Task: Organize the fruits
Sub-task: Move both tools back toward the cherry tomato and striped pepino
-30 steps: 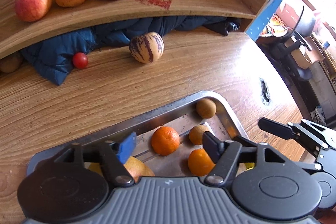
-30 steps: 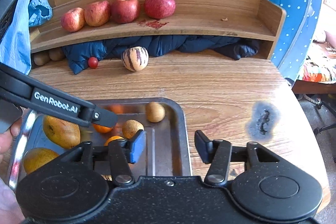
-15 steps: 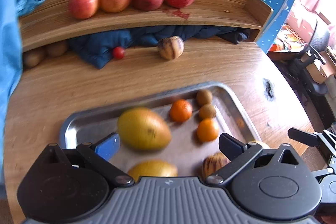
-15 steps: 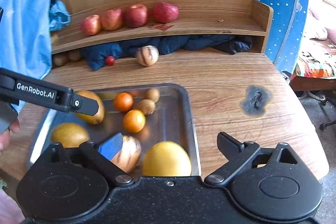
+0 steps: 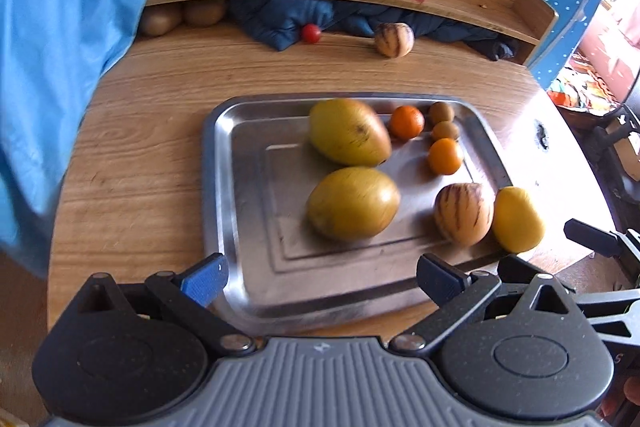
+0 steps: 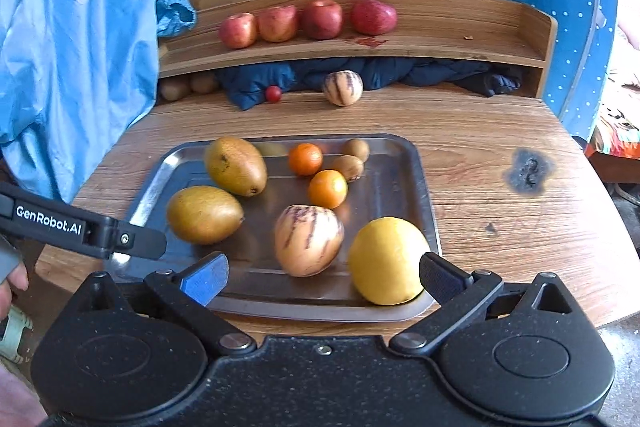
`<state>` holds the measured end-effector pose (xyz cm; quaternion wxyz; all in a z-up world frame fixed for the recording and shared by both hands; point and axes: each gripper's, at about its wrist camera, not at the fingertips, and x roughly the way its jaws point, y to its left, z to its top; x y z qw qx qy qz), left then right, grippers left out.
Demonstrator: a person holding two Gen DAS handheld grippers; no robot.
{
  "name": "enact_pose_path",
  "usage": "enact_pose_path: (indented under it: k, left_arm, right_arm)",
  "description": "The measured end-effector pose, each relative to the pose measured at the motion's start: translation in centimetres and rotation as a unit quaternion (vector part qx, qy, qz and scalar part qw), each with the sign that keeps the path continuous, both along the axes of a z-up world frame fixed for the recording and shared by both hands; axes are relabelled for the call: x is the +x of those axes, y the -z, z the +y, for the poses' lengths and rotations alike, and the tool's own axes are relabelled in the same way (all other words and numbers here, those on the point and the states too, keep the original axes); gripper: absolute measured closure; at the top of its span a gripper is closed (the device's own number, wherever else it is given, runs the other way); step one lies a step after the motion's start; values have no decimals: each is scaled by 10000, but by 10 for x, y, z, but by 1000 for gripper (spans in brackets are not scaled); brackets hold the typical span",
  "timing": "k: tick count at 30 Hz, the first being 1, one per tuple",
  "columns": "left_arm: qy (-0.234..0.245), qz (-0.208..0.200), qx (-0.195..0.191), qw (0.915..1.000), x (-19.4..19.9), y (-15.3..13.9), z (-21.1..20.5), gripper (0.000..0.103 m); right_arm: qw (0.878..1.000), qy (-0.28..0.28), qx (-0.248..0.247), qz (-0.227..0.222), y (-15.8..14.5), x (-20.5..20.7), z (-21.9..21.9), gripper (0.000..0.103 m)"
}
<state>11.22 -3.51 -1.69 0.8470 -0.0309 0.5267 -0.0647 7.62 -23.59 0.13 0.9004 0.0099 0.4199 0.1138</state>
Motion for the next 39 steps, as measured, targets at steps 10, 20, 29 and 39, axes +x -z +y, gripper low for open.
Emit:
enact_pose_path:
  k: [10, 20, 29, 39]
  left_arm:
    - [-271, -48, 157, 9995, 2, -9, 13, 1]
    - [-237, -121, 157, 9995, 42, -8, 12, 1]
    - [-28, -234, 146, 9996, 111, -9, -2, 1]
    - [429, -245, 213, 9986, 192, 5, -22, 1]
  right_arm:
    - [9998, -158, 118, -80, -4, 8, 7, 1]
    - [9998, -131, 81, -147, -2, 51, 7, 1]
    - [9998, 132, -16, -178, 3, 105, -1, 1]
    - [9988, 428, -195, -149, 11, 151, -12, 1]
